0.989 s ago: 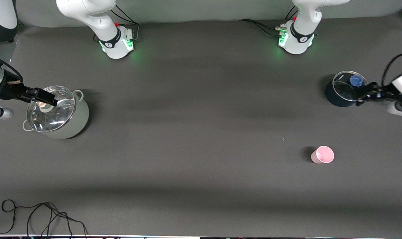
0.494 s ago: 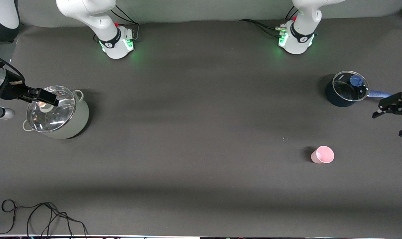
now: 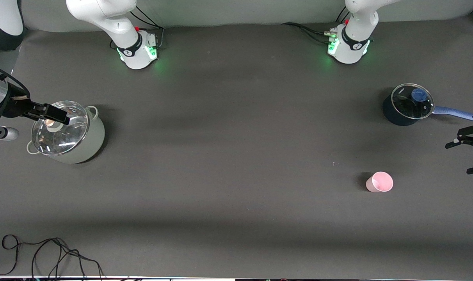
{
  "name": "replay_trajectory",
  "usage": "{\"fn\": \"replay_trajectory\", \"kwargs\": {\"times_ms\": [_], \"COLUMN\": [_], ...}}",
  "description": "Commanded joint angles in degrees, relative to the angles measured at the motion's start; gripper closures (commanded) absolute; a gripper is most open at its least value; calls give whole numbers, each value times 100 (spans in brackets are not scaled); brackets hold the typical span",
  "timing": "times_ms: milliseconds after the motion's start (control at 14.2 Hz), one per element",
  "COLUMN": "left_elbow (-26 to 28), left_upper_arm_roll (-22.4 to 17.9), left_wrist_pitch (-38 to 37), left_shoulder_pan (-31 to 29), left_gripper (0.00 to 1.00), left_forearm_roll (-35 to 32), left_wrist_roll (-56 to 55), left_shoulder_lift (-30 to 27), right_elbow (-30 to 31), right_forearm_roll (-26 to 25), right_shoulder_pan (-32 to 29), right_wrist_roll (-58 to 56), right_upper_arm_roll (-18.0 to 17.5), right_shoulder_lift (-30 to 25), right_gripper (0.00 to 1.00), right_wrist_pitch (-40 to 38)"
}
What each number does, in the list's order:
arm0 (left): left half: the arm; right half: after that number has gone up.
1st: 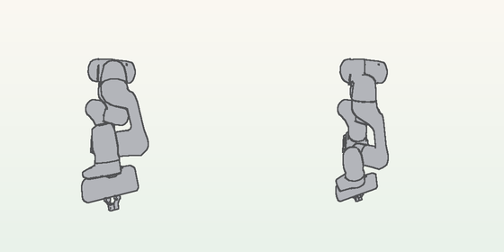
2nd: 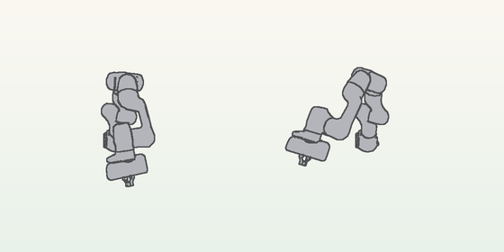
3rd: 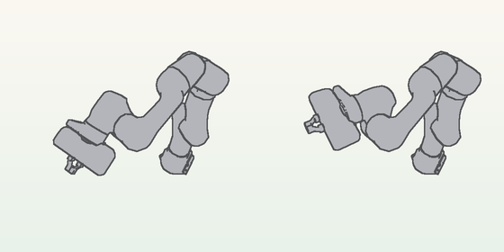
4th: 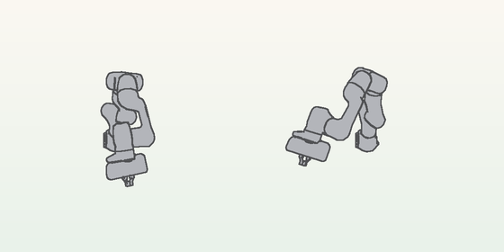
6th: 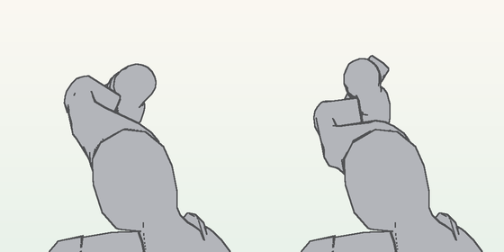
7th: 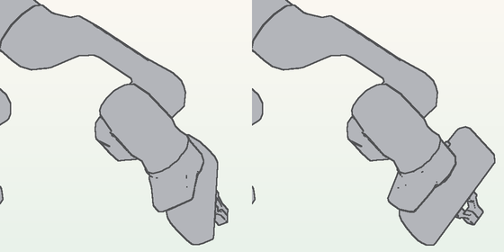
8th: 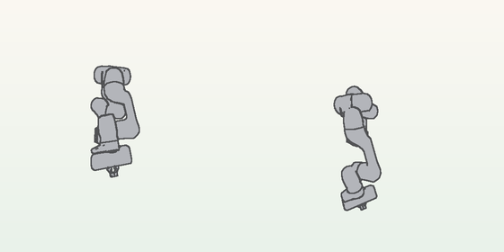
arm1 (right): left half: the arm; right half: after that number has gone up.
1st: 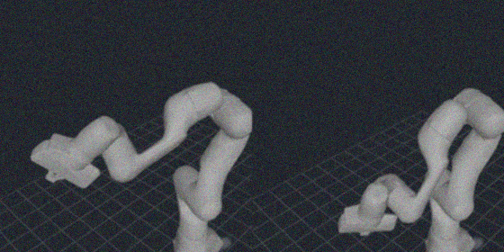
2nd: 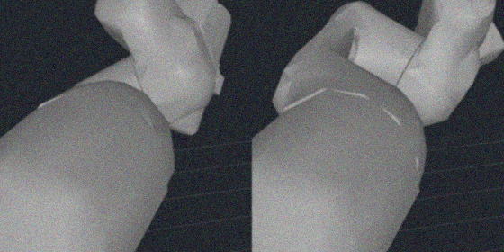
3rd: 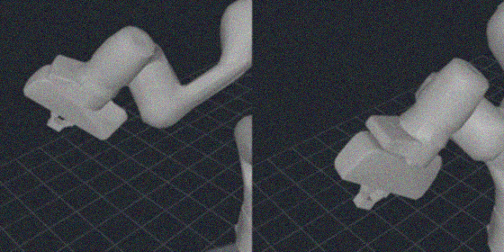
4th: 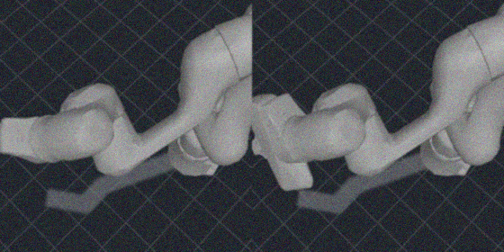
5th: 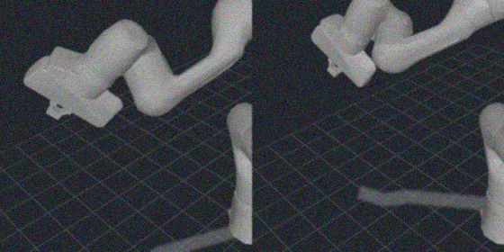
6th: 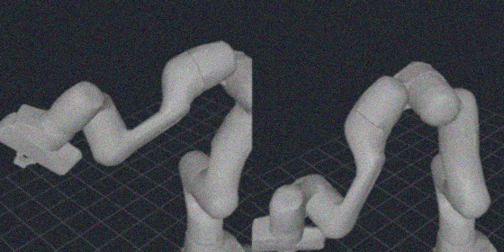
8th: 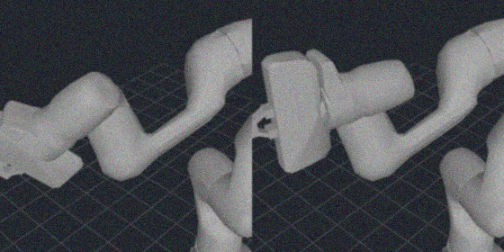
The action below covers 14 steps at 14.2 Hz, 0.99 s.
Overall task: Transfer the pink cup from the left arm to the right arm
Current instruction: 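Lower the open left gripper down around the pink cup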
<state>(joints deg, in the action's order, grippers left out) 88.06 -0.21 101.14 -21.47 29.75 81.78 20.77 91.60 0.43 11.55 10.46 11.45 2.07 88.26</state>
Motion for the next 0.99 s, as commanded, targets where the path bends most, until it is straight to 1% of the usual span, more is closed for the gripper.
{"fn": "replay_trajectory", "kwargs": {"times_ms": [0, 283, 494, 777, 918], "left_elbow": [-79, -44, 88, 176, 220], "left_upper_arm_roll": [47, 56, 56, 56, 56], "left_wrist_pitch": [-112, -104, -104, 98, 134], "left_shoulder_pan": [-304, -656, -709, -709, -718], "left_gripper": [0, 0, 0, 0, 0], "left_forearm_roll": [477, 1434, 2287, 2894, 3150], "left_wrist_roll": [1073, 2681, 3981, 5213, 5715], "left_shoulder_lift": [505, 1243, 1867, 2430, 2606], "right_elbow": [139, 270, 753, 754, 754], "right_forearm_roll": [53, 62, 62, 62, 62], "right_shoulder_pan": [14, 14, 22, 31, 31], "right_wrist_roll": [-61, -264, -255, -211, -203], "right_upper_arm_roll": [24, 165, 165, 165, 165], "right_shoulder_lift": [-137, -224, -505, -515, -515], "right_gripper": [0, 0, 0, 0, 0], "right_wrist_pitch": [77, 138, 481, 481, 481]}}
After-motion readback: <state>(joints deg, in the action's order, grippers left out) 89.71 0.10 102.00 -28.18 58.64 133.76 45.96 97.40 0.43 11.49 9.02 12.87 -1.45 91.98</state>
